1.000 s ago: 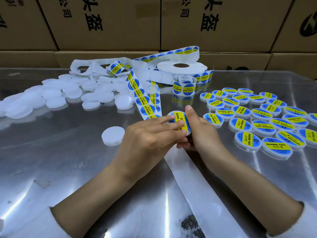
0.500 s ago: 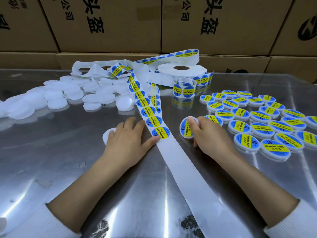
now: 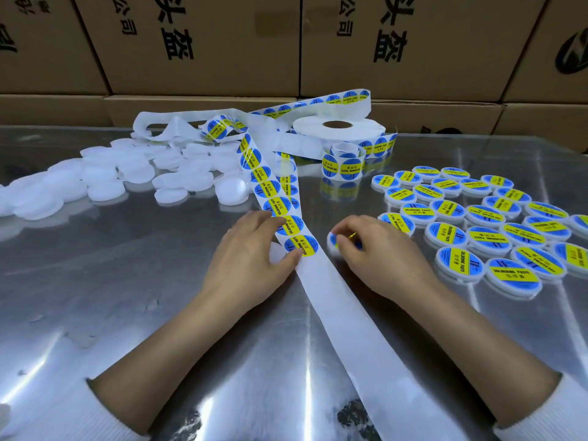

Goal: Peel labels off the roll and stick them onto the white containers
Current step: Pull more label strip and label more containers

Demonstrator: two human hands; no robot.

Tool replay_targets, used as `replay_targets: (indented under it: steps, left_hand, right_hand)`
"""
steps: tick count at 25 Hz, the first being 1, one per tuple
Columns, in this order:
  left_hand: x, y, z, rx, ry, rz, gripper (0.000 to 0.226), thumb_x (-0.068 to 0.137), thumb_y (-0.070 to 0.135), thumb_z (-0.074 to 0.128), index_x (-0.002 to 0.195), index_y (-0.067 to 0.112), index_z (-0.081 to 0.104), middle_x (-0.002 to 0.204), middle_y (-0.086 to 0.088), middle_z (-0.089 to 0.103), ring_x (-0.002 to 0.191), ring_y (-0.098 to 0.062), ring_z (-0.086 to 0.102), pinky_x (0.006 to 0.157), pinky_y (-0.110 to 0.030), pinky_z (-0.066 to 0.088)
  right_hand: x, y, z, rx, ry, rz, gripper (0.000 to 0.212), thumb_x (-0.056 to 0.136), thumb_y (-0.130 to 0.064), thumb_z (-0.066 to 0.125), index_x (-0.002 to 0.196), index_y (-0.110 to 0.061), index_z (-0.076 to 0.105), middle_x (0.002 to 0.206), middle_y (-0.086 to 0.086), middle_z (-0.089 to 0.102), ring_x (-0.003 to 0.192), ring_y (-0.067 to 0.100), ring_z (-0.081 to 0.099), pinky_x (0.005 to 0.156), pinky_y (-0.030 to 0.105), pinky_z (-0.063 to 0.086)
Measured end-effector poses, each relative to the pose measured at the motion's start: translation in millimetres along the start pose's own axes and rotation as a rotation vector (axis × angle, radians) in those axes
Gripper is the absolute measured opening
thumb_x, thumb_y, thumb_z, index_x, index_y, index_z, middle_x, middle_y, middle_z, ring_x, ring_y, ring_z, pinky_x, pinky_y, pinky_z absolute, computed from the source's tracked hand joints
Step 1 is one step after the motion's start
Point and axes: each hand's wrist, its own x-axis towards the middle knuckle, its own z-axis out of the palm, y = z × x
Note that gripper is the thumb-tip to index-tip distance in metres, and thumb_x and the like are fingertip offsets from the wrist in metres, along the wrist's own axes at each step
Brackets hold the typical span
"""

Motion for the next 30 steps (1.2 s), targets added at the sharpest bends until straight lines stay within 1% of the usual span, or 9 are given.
replay_targets:
  steps: [4, 7, 9, 11, 14, 19, 22, 25, 30]
  left_hand:
    - [-1.5, -3.0, 4.3, -0.024, -0.117, -0.021, 0.058, 0.087, 0.048, 0.056, 0.138, 0.024, 0.045, 0.143, 0.009, 0.041, 0.132, -0.008, 0.036, 0.107, -0.026, 0.029]
    - [-1.4, 1.0, 10.5, 0.023, -0.200, 0.013, 0.063, 0.086, 0.056, 0.052, 0.141, 0.026, 0.041, 0.151, 0.009, 0.032, 0.139, -0.006, 0.025, 0.114, -0.037, 0.021]
    - [-1.4, 0.1, 12.6, 0.043, -0.245, 0.001, 0.066, 0.084, 0.061, 0.050, 0.141, 0.029, 0.040, 0.152, 0.012, 0.031, 0.140, -0.004, 0.021, 0.115, -0.043, 0.014]
    - [-1.8, -0.8, 13.2, 0.030, -0.249, -0.017, 0.065, 0.083, 0.062, 0.050, 0.140, 0.032, 0.041, 0.150, 0.013, 0.033, 0.139, -0.003, 0.023, 0.114, -0.045, 0.010]
    - [-2.4, 0.7, 11.0, 0.014, -0.208, 0.001, 0.058, 0.083, 0.061, 0.052, 0.134, 0.035, 0.048, 0.143, 0.017, 0.042, 0.134, -0.004, 0.031, 0.113, -0.047, 0.011]
    - [-0.3, 0.6, 6.9, -0.025, -0.137, 0.039, 0.041, 0.085, 0.053, 0.056, 0.123, 0.037, 0.059, 0.126, 0.021, 0.058, 0.120, -0.003, 0.047, 0.111, -0.044, 0.016]
    - [0.3, 3.5, 4.3, -0.111, -0.105, 0.033, 0.025, 0.086, 0.042, 0.062, 0.110, 0.039, 0.066, 0.112, 0.020, 0.066, 0.105, -0.003, 0.056, 0.109, -0.036, 0.015]
    - [-0.1, 8.9, 2.9, -0.182, -0.101, 0.050, 0.018, 0.084, 0.031, 0.066, 0.099, 0.040, 0.070, 0.100, 0.022, 0.069, 0.094, -0.002, 0.059, 0.106, -0.033, 0.014]
    - [-3.4, 16.6, 1.1, -0.284, -0.100, 0.051, 0.018, 0.083, 0.051, 0.061, 0.090, 0.038, 0.072, 0.089, 0.032, 0.067, 0.089, 0.005, 0.058, 0.105, -0.028, 0.013]
  right_hand:
    - [6.6, 19.1, -4.6, -0.149, -0.056, 0.183, 0.028, 0.099, -0.029, 0.035, 0.121, -0.019, 0.049, 0.118, 0.008, 0.061, 0.111, 0.032, 0.053, 0.083, 0.041, 0.044]
    - [9.6, 35.1, -3.6, -0.249, -0.101, 0.282, 0.035, 0.099, -0.023, 0.034, 0.130, -0.008, 0.042, 0.134, 0.016, 0.049, 0.126, 0.035, 0.041, 0.097, 0.044, 0.034]
    - [9.9, 38.5, -2.5, -0.245, -0.121, 0.328, 0.044, 0.100, -0.026, 0.032, 0.140, -0.008, 0.032, 0.149, 0.013, 0.033, 0.141, 0.030, 0.023, 0.111, 0.046, 0.020]
    - [11.5, 37.5, -0.7, -0.226, -0.091, 0.281, 0.048, 0.101, -0.030, 0.032, 0.146, -0.015, 0.026, 0.156, 0.003, 0.023, 0.146, 0.022, 0.010, 0.115, 0.047, 0.008]
    - [11.4, 25.4, 1.0, -0.054, -0.035, 0.073, 0.044, 0.097, -0.033, 0.044, 0.140, -0.024, 0.040, 0.149, -0.002, 0.038, 0.143, 0.014, 0.018, 0.116, 0.040, 0.014]
    - [1.2, 11.8, 8.8, 0.203, -0.215, -0.154, 0.042, 0.086, -0.036, 0.063, 0.127, -0.032, 0.053, 0.125, -0.011, 0.055, 0.126, 0.004, 0.038, 0.105, 0.025, 0.032]
    - [0.5, 11.2, 10.9, 0.216, -0.188, -0.167, 0.029, 0.085, -0.031, 0.066, 0.113, -0.031, 0.063, 0.108, -0.018, 0.061, 0.113, 0.006, 0.046, 0.094, 0.024, 0.038]
    - [2.1, 10.8, 11.5, 0.244, -0.154, -0.143, 0.015, 0.085, -0.027, 0.066, 0.099, -0.025, 0.069, 0.099, -0.007, 0.067, 0.103, 0.014, 0.052, 0.090, 0.034, 0.043]
    - [1.9, 9.8, 10.3, 0.230, -0.123, -0.096, 0.010, 0.084, -0.022, 0.064, 0.093, -0.023, 0.068, 0.096, -0.003, 0.066, 0.098, 0.016, 0.053, 0.085, 0.038, 0.044]
